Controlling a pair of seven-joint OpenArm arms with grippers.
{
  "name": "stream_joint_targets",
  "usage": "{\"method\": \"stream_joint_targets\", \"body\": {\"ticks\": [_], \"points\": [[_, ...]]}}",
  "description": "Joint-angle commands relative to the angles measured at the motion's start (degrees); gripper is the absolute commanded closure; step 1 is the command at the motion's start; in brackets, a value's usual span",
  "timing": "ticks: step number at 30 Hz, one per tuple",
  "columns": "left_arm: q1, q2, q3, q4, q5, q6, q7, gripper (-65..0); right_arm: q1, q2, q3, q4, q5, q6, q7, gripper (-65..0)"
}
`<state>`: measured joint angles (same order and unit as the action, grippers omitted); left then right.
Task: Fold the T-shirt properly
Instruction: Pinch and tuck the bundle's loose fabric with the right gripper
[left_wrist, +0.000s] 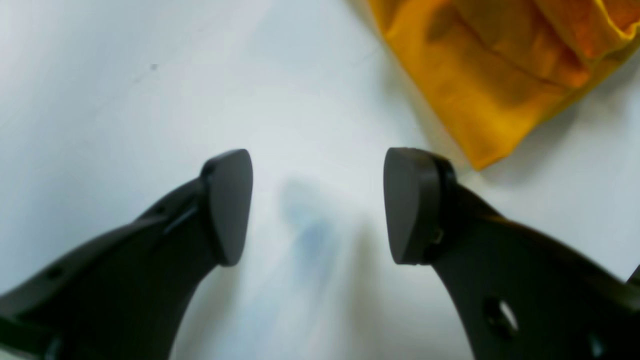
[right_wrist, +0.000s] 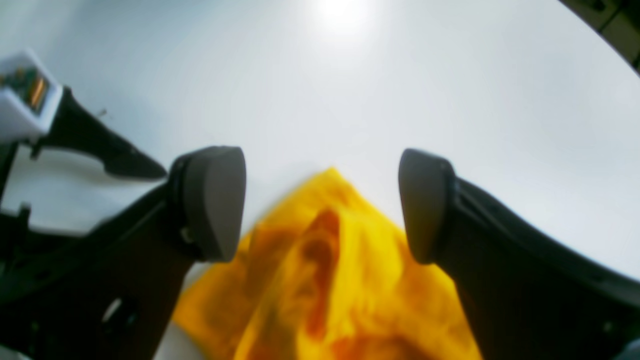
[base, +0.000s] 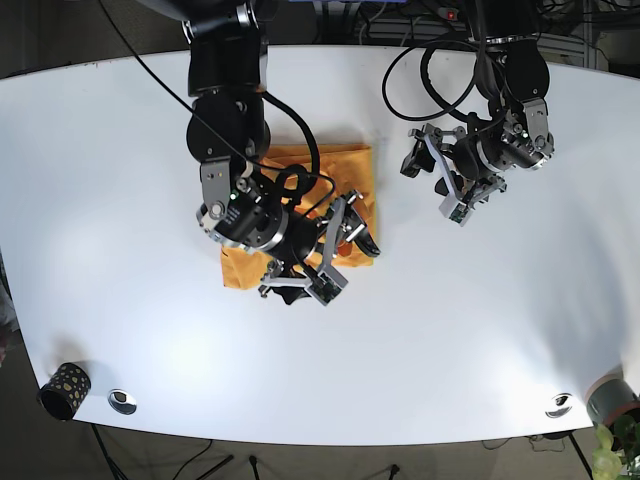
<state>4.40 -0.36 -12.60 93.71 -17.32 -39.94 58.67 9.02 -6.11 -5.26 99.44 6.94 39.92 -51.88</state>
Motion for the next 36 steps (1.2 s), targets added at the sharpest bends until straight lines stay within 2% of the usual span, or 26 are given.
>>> {"method": "stream_joint_targets", "body": {"ticks": [1, 10, 20, 25, 33, 36], "points": [[-0.76, -0.21, -0.01, 0.66, -0.92, -0.06, -1.05, -38.3, -0.8, 1.05, 2.22, 2.5, 1.1, 0.08, 0.67, -43.3], [-0.49, -0.21, -0.01, 0.57, -0.83, -0.06, -1.05, -38.3, -7.65, 1.58, 8.38, 5.84, 1.1, 0.08, -0.03, -35.2], [-0.4, -0.21, -0.01, 0.57, -1.01, -0.06, -1.05, -38.3, -7.57, 1.32, 9.52, -0.14, 1.1, 0.08, 0.49, -34.9], [-0.4, -0.21, -0.01, 0.57, -1.01, -0.06, -1.05, -38.3, -5.98, 1.23, 9.34, -3.75, 1.1, 0.08, 2.6, -33.9], [-0.32, -0.21, -0.01, 0.57, -1.01, -0.06, -1.05, -38.3, -3.17, 1.23, 9.52, -7.79, 1.1, 0.08, 4.19, -6.8], [-0.32, -0.21, -0.01, 0.57, -1.01, -0.06, -1.05, -38.3, -2.55, 1.23, 9.52, -7.7, 1.1, 0.08, 4.19, -2.5]]}}
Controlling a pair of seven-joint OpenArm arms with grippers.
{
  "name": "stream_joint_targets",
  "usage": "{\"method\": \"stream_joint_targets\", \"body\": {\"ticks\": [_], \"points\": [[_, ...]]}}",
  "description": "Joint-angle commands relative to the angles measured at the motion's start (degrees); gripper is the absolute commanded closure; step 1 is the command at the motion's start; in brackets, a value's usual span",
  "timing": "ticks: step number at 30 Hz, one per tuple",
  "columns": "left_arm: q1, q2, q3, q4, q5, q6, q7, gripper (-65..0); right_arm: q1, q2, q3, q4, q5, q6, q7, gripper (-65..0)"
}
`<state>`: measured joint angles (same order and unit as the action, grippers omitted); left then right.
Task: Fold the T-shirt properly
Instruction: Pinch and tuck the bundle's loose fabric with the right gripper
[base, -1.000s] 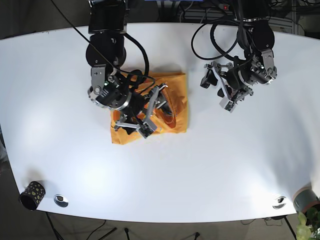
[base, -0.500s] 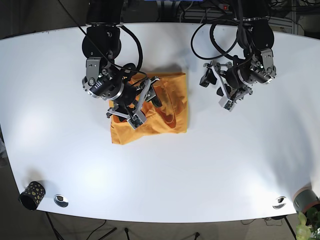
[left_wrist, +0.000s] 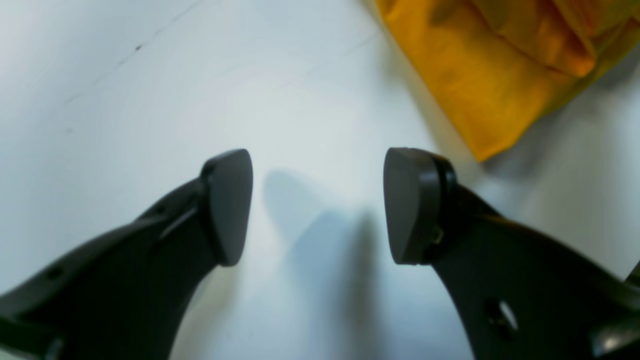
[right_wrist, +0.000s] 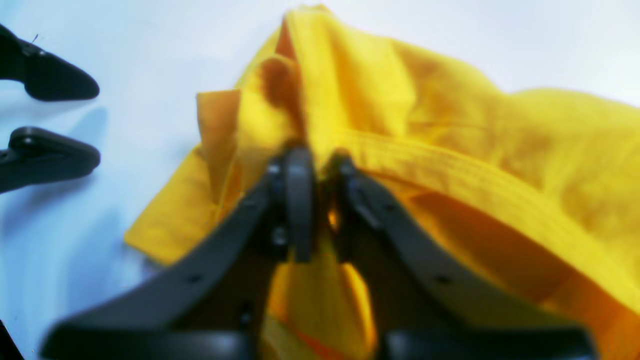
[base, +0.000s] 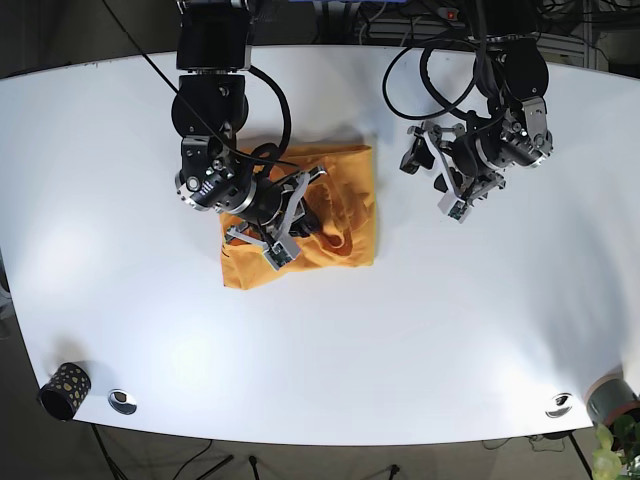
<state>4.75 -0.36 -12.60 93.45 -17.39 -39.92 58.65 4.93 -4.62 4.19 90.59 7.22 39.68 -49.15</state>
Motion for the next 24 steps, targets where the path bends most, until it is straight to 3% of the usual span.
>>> {"method": "stream_joint_targets", "body": {"ticks": [1, 11, 21, 24], "points": [[-0.67, -0.21, -0.01, 0.84, -0.94, -0.08, -1.03, -38.3, 1.53, -0.26, -0.01, 1.24, 0.82, 0.32, 1.45, -2.5], [-0.67, -0.21, -0.01, 0.84, -0.85, -0.08, -1.03, -38.3, 2.76, -2.19, -0.45, 6.6, 0.91, 0.32, 1.1, -2.7], [-0.58, -0.21, -0.01, 1.01, -0.77, -0.08, -1.03, -38.3, 5.05, -2.45, -1.42, 6.25, 0.91, 0.32, -3.65, -3.2], [-0.4, -0.21, -0.01, 1.01, -0.77, -0.08, -1.03, -38.3, 4.96, -2.37, -3.44, 6.25, 0.91, 0.32, -3.65, -11.1]]}}
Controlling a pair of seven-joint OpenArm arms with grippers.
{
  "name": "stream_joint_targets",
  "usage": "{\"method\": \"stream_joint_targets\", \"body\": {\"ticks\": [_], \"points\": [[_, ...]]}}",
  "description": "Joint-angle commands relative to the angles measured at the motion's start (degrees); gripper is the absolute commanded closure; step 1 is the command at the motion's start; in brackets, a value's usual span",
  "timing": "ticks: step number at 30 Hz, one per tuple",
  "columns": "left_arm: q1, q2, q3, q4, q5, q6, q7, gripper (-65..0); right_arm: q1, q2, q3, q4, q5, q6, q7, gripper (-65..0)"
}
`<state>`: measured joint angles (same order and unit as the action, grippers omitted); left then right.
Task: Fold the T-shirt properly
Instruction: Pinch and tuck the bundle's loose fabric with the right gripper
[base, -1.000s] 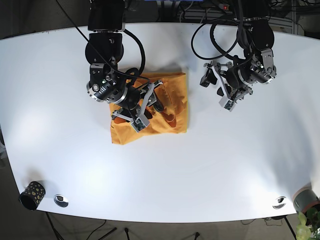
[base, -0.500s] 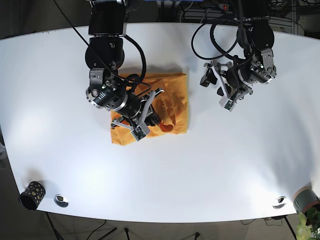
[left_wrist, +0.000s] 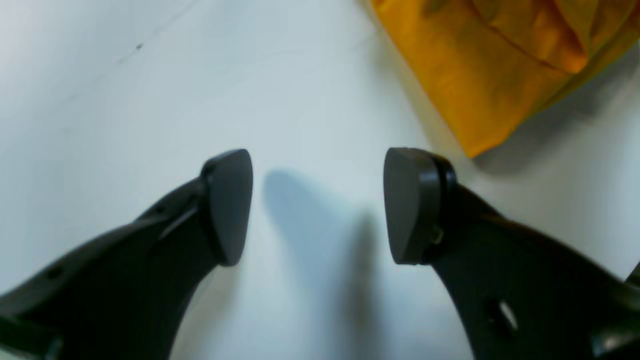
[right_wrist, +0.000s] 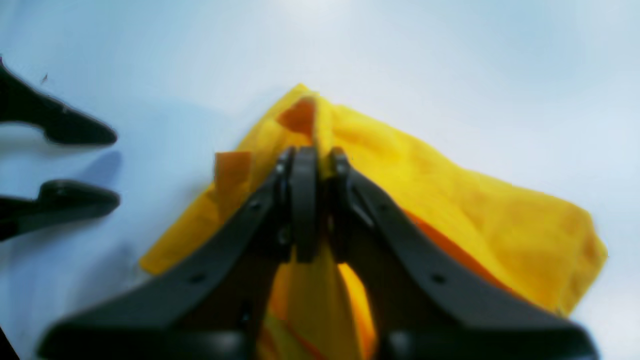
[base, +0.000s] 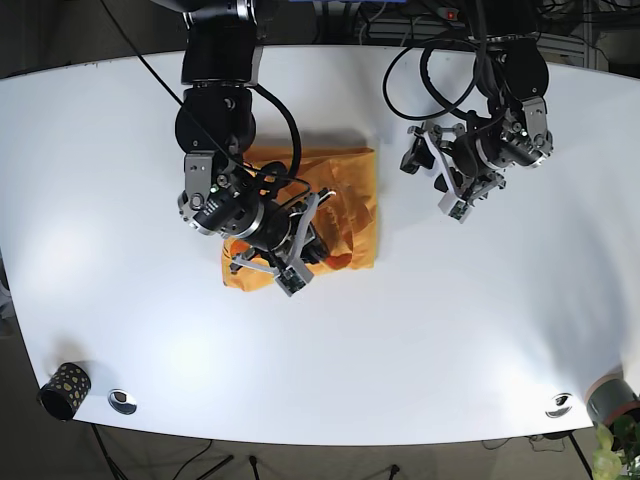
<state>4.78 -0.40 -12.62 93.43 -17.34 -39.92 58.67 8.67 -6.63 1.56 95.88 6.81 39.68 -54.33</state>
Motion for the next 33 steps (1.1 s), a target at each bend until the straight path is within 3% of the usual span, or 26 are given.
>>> {"method": "stream_joint_targets", "body": {"ticks": [1, 4, 6, 24, 33], "points": [[-0.34, -0.17, 0.01, 1.03, -0.81, -0.08, -1.05, -38.3, 1.05, -0.36, -0.9, 0.96, 1.32, 0.32, 1.53, -14.3], [-0.16, -0.17, 0.01, 1.03, -0.99, -0.08, -1.05, -38.3, 0.7, -0.36, -1.08, 0.96, 1.32, 0.32, 1.53, -26.5], [-0.16, -0.17, 0.01, 1.03, -0.99, -0.08, -1.05, -38.3, 0.26, -0.36, -1.08, 0.96, 1.32, 0.32, 1.53, -30.6], [-0.16, -0.08, 0.01, 1.03, -0.99, -0.08, -1.22, -38.3, -1.68, -0.09, -1.26, -0.62, 0.88, 0.32, 1.71, -30.6], [0.02, -0.08, 0.01, 1.03, -0.99, -0.08, -1.22, -38.3, -0.09, 0.0, -1.08, -7.92, 0.88, 0.32, 7.69, -29.8]]}}
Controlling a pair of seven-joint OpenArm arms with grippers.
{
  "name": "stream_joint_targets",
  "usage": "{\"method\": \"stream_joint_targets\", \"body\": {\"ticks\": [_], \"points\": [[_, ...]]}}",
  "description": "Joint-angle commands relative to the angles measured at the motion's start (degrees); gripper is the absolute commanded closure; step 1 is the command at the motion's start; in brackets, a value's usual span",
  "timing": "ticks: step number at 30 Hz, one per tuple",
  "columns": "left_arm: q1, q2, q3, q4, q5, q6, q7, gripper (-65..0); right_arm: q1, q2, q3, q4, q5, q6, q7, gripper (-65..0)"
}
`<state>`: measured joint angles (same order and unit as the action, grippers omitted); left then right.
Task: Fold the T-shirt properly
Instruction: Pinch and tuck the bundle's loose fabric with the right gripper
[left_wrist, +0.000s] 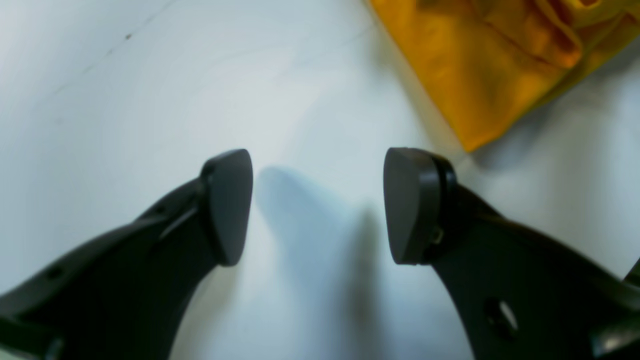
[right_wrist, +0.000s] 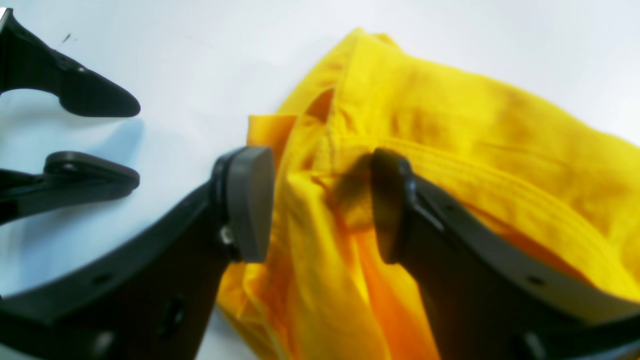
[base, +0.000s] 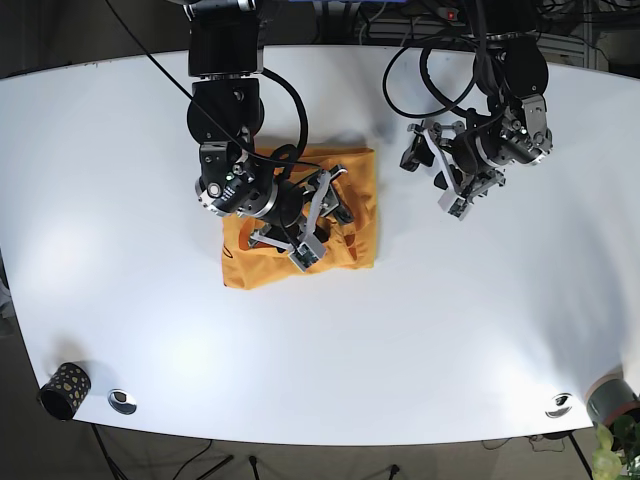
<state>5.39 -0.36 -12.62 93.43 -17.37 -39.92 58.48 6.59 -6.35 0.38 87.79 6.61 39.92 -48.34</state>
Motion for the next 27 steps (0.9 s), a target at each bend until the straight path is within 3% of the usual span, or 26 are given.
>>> {"method": "stream_joint_targets", "body": {"ticks": [1, 12, 18, 20, 27], "points": [[-0.6, -0.12, 0.01, 1.03, -0.96, -0.08, -1.03, -38.3, 2.33, -0.29, 0.19, -0.18, 1.08, 0.08, 1.88, -29.8], [-0.6, -0.21, 0.01, 1.03, -0.96, -0.08, -1.03, -38.3, 3.65, -0.2, 0.19, -2.29, 1.43, 0.08, 4.51, -28.4], [-0.6, -0.21, 0.01, 1.03, -0.96, -0.08, -1.03, -38.3, 3.74, -0.11, 0.19, -2.82, 1.43, 0.08, 5.04, -6.2], [-0.6, -0.21, 0.01, 1.03, -0.96, -0.08, -1.03, -38.3, 3.74, -0.11, 0.19, -2.82, 1.43, 0.08, 5.04, -1.7], [-0.6, -0.21, 0.01, 0.95, -0.96, -0.08, -1.03, -38.3, 3.48, -0.11, 0.19, -0.1, 1.43, 0.08, 5.04, -0.3]]}}
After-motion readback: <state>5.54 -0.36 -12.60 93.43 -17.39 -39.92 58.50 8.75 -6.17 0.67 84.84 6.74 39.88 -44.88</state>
